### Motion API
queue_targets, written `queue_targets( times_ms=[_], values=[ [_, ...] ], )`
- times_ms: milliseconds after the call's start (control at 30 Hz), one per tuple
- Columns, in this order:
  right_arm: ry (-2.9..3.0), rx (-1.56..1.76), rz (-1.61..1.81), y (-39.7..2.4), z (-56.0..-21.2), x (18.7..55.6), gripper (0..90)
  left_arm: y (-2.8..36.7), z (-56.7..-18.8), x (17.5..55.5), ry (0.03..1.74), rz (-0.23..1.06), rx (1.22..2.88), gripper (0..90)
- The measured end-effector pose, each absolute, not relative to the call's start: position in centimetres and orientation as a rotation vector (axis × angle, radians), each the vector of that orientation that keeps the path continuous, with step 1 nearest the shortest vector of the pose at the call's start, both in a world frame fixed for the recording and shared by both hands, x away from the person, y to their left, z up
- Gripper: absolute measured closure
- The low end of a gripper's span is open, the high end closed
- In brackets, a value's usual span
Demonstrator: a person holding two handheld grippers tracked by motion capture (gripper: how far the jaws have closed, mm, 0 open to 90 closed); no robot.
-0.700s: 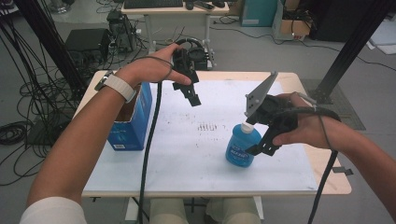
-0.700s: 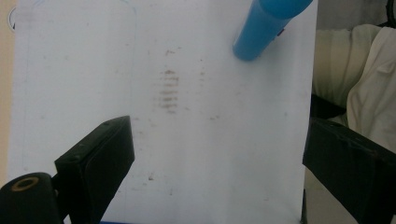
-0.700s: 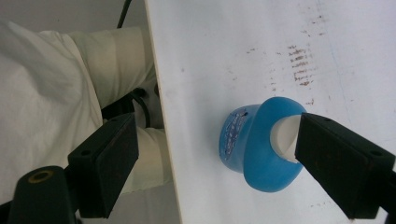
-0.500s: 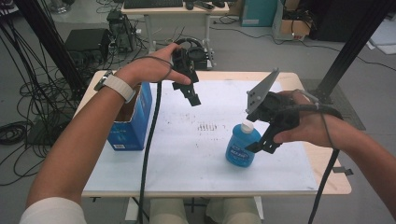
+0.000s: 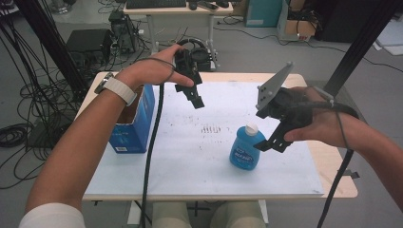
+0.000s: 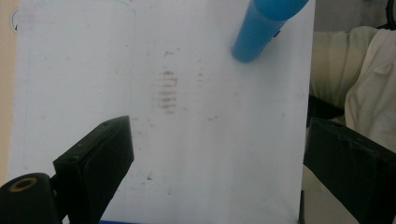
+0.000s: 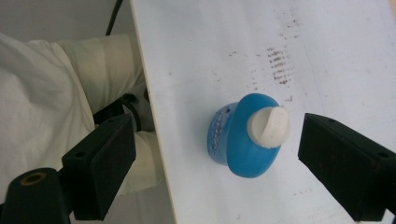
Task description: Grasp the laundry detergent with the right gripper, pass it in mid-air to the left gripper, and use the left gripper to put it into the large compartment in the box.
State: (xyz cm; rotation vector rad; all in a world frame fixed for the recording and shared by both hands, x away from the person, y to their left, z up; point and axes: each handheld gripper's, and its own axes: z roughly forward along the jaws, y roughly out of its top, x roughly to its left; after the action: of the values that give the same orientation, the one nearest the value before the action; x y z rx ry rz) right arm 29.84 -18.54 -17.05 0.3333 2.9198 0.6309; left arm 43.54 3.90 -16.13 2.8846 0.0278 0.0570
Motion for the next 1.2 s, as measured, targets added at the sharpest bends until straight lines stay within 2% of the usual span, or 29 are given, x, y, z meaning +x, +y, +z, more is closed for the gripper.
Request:
queue_targets(
  times_ms=[367,1200],
  values=[
    [2.852,0.385,0.604,-19.9,-17.4,30.0,7.6,4.0,-16.0,42.8,0.031,0.075,2.891,8.5],
    [2.838,0.600,0.594,-22.2,-19.4,30.7,6.5,4.0,-16.5,42.4,0.026,0.079,2.894,8.5]
  ],
)
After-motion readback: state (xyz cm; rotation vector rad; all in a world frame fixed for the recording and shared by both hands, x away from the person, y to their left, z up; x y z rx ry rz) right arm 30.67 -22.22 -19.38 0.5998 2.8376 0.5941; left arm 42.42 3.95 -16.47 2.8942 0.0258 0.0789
